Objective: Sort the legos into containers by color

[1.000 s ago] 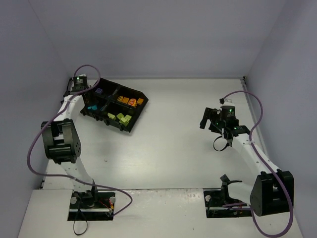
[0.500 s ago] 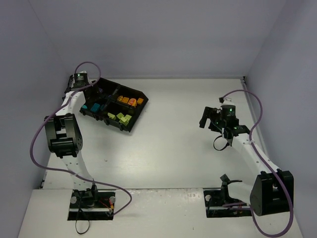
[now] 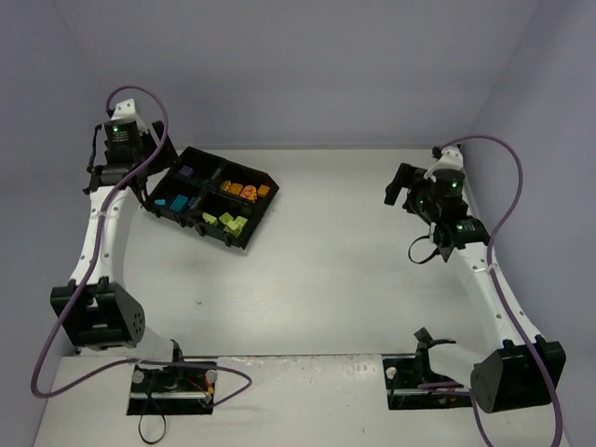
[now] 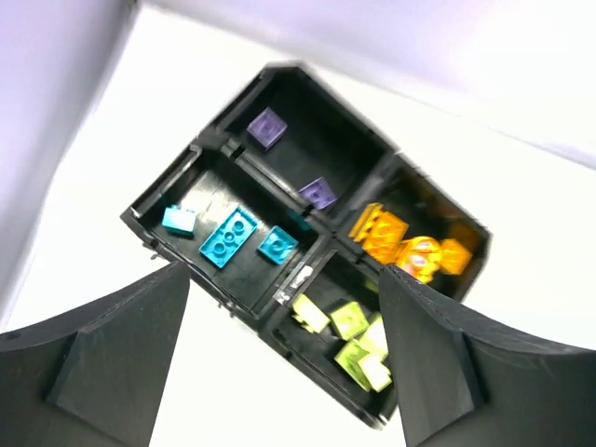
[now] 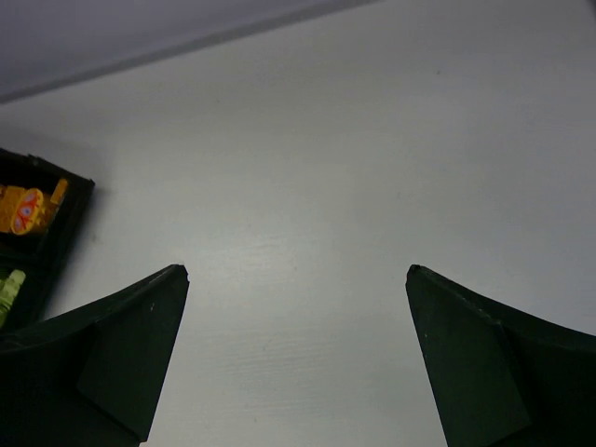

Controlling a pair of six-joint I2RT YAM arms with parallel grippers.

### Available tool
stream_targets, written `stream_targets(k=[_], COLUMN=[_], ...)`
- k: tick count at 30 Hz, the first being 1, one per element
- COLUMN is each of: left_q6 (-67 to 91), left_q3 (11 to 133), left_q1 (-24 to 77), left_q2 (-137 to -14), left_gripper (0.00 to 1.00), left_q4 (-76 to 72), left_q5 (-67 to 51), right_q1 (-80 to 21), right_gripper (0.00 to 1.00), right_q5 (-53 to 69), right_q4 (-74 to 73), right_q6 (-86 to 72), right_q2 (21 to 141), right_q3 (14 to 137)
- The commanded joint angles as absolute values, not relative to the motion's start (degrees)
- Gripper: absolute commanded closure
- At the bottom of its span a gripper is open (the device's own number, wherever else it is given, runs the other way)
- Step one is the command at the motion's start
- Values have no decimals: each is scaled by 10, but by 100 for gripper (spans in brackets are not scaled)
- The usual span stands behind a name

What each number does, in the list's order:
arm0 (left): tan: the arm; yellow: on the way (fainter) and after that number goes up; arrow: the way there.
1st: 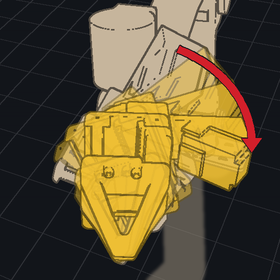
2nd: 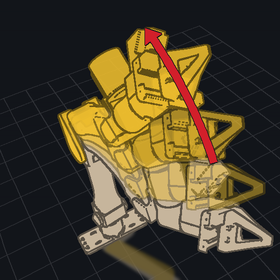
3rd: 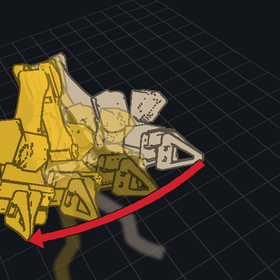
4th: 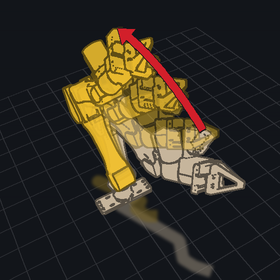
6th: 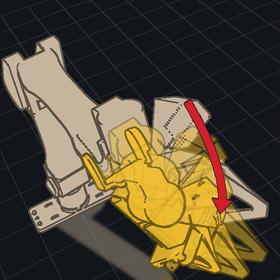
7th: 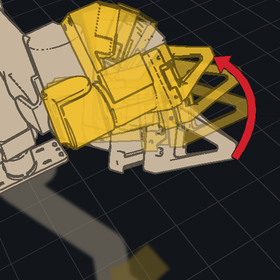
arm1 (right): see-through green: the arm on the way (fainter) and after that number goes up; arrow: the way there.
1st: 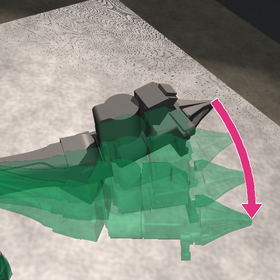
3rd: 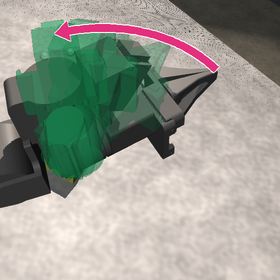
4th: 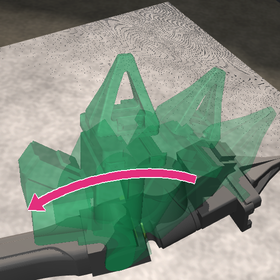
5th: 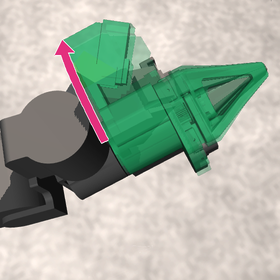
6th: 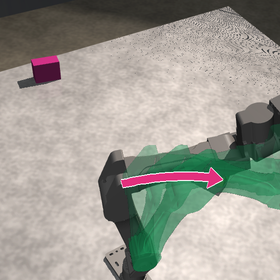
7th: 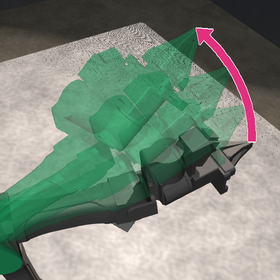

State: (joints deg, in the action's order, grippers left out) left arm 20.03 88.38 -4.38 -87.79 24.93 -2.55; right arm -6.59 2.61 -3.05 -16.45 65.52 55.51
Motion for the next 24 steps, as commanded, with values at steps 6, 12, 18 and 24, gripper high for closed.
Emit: stream_targets(k=[6, 12, 18, 24], left_q6=[162, 159, 171, 194], left_q3=[883, 795, 716, 670], left_q1=[-37, -38, -35, -32], left_q2=[-689, -538, -432, -377], left_gripper=[24, 21, 20, 20], left_q4=[337, 338, 358, 381], left_q5=[-25, 35, 74, 69], right_q1=[-92, -177, -197, -206], right_gripper=[0, 0, 0, 0], right_q5=[-77, -219, -210, -210], right_q4=[-57, -56, -53, -54], right_q6=[-134, -115, -122, -112], right_q2=[617, 585, 531, 475], right_q3=[641, 623, 599, 572])
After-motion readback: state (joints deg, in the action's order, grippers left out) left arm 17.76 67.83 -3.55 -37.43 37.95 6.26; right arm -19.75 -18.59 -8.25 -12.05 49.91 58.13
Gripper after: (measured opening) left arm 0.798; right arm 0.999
